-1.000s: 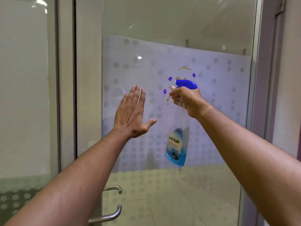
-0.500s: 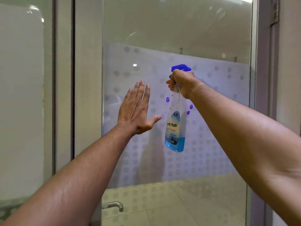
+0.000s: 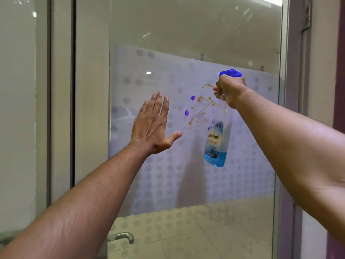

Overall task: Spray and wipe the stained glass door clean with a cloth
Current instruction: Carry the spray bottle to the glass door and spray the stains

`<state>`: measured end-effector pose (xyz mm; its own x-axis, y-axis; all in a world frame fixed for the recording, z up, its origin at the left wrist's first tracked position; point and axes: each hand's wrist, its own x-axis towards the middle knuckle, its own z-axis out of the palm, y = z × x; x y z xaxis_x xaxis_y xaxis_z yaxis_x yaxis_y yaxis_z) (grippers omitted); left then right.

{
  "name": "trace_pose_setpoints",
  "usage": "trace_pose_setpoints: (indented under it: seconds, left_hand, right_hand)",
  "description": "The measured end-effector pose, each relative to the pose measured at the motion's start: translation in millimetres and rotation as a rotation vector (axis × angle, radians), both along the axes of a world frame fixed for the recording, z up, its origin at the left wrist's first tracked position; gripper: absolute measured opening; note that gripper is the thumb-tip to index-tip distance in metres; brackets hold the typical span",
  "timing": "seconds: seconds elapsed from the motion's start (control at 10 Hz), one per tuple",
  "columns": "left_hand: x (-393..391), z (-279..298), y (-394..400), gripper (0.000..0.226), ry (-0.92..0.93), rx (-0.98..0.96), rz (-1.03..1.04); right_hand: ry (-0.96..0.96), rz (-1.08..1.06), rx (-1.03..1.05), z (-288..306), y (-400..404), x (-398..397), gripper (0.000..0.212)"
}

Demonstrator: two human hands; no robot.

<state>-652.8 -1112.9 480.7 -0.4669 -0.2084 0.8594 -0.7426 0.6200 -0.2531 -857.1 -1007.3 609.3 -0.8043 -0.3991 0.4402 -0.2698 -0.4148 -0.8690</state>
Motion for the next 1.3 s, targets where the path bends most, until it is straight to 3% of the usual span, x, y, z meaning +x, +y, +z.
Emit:
trace_pose_setpoints:
  seconds: [0.2, 0.5, 1.1, 1.3]
  left_hand:
    - [-9.1, -1.4, 2.6, 0.107, -0.001, 0.006, -0.007]
    - [-24.6, -8.7, 15.7, 0.107, -0.015, 0.024, -0.022]
    - [-15.1, -18.8, 39.5, 0.106, -0.029, 0.042, 0.048]
    - [-12.9, -30.3, 57.4, 0.105, -0.037, 0.058, 0.078]
  right_hand:
    - [-0.012, -0.111, 0.053, -9.1, 15.3, -30.7, 0.05]
    - [-0.04, 0.057, 0.082, -49.6, 2.3, -19.6, 0.052]
    - [-0.072, 0.12, 0.017, -79.8, 8.4, -17.8, 0.058]
    - [-0.083, 0.163, 0.056, -98.0, 16.8, -15.3, 0.071]
